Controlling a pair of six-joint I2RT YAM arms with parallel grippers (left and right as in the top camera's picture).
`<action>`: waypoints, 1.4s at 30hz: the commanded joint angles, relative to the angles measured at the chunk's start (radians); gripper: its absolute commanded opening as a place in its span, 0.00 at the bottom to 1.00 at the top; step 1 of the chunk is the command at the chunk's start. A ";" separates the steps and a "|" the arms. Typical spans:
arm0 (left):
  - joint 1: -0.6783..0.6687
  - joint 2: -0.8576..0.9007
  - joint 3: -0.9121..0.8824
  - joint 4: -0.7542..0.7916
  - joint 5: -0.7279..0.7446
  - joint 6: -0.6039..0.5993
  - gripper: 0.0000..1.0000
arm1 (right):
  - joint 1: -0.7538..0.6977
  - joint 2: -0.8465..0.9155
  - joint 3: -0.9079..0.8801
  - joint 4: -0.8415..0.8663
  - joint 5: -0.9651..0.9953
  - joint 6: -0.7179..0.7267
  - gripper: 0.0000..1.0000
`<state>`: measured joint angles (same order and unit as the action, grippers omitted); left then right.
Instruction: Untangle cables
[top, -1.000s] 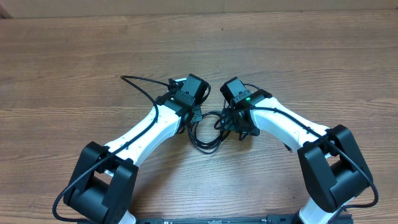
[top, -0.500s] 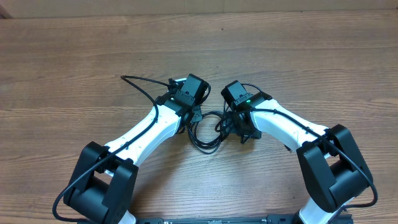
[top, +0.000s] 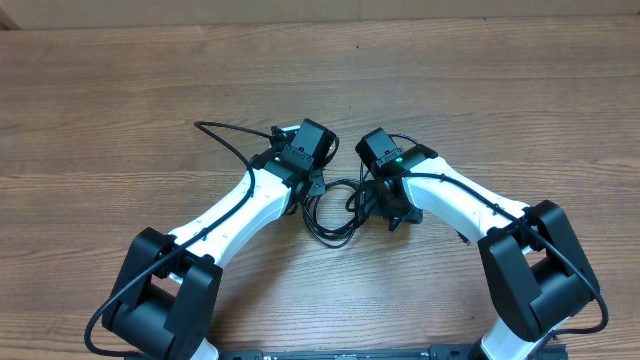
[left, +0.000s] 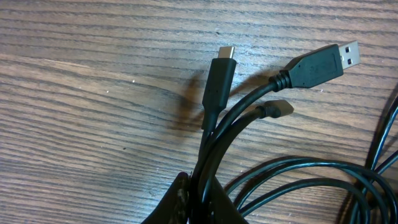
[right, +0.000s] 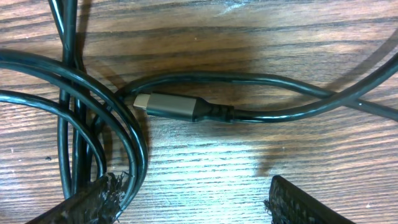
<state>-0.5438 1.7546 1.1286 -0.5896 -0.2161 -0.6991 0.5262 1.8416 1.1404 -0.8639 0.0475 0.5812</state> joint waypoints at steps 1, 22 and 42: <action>-0.005 0.002 0.003 0.004 0.000 0.011 0.09 | 0.003 0.006 0.026 0.009 -0.021 -0.012 0.75; -0.005 0.002 0.003 0.003 0.000 0.011 0.09 | 0.003 0.006 0.002 0.079 -0.039 -0.013 0.75; -0.005 0.002 0.003 0.004 -0.001 0.011 0.09 | 0.008 0.008 -0.111 0.160 -0.058 -0.006 0.57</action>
<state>-0.5438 1.7546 1.1286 -0.5896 -0.2161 -0.6991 0.5262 1.8320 1.0744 -0.7017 0.0113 0.5724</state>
